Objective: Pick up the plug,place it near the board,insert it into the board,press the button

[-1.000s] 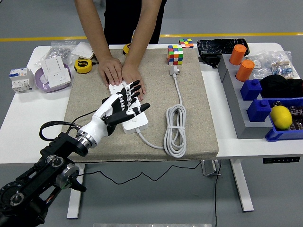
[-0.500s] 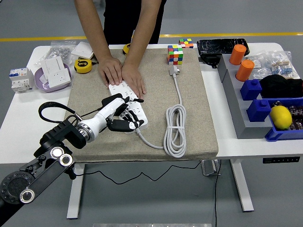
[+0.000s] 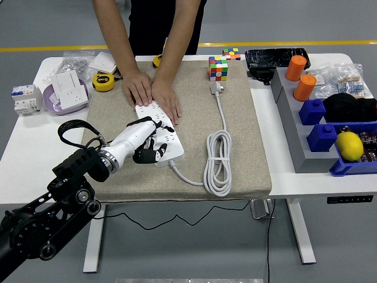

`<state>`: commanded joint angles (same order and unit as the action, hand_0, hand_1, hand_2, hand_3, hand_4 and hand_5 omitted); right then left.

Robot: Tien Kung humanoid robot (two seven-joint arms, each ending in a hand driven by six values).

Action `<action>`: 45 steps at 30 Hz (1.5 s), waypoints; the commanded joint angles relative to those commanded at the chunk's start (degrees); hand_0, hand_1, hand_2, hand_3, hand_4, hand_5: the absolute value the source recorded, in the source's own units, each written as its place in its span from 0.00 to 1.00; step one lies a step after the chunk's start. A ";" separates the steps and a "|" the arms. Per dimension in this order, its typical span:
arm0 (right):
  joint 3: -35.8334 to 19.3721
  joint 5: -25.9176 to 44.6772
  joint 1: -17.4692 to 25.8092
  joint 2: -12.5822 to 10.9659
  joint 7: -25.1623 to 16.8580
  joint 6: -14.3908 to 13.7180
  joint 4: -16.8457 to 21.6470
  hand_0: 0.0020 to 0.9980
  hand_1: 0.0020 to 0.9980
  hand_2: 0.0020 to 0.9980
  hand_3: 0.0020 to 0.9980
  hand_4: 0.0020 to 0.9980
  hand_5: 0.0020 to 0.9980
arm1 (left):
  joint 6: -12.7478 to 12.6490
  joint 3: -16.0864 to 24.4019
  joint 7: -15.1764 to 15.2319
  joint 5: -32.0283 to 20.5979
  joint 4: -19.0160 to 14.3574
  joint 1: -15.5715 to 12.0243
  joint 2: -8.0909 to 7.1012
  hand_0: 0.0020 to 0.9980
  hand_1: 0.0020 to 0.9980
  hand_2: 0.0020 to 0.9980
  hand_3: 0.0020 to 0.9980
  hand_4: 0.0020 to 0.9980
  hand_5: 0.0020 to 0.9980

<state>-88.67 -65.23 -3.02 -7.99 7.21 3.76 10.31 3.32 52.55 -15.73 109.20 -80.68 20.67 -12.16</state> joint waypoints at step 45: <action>0.06 0.13 0.06 -0.11 -0.04 0.01 0.00 0.83 0.74 0.72 0.75 1.00 0.74 | 3.73 -1.72 -2.68 1.57 3.83 0.07 0.54 0.12 0.03 0.14 0.80 0.55 0.00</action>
<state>-88.61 -65.11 -2.97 -8.09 7.17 3.77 10.31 7.05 50.83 -18.41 110.77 -76.86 20.75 -11.62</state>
